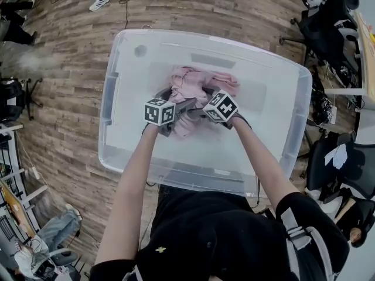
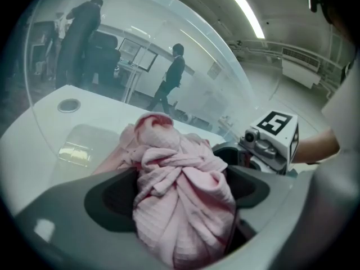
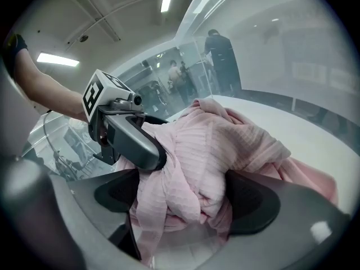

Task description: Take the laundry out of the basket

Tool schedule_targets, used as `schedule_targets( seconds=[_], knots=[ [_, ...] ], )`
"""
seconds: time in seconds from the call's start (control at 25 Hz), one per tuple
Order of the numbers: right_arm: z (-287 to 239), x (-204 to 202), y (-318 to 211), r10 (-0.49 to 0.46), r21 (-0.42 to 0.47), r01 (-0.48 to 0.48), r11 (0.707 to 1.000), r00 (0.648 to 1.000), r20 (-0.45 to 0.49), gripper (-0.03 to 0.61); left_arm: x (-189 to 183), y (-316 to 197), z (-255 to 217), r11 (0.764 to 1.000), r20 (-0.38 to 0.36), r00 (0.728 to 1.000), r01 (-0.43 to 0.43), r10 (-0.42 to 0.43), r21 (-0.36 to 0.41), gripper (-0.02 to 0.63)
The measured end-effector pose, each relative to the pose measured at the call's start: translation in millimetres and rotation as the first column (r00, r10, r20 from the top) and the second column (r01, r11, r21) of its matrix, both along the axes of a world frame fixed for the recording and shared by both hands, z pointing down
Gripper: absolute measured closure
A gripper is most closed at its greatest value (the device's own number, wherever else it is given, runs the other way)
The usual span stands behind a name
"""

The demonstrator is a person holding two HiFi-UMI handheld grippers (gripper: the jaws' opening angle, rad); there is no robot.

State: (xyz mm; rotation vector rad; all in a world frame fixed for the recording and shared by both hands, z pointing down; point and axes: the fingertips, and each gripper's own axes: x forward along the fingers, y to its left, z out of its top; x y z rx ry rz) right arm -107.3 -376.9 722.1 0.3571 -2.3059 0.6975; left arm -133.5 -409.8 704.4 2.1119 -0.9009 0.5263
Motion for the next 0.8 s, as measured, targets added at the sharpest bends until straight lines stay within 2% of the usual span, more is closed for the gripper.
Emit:
schedule_targets(
  seconds=[0.4,0.56,0.8],
  knots=[
    [2,-5,-3,0.003,0.04,-0.005,0.999,0.998,0.055,0.098,10,-1,4,1.0,-0.04,0.999,-0.031,0.031,-0.005,0.135],
    [-5,-8,-3,0.01,0.072,-0.016,0.997,0.997,0.079,0.133,19,0,1,0.998,-0.031,0.998,-0.058,0.058,0.008,0.12],
    [-17,-12,-4,0.032,0.134,-0.046,0.99,0.994,0.1,0.176,20,-1,-10,0.995,-0.026,0.996,-0.089,0.09,0.043,0.14]
  ],
)
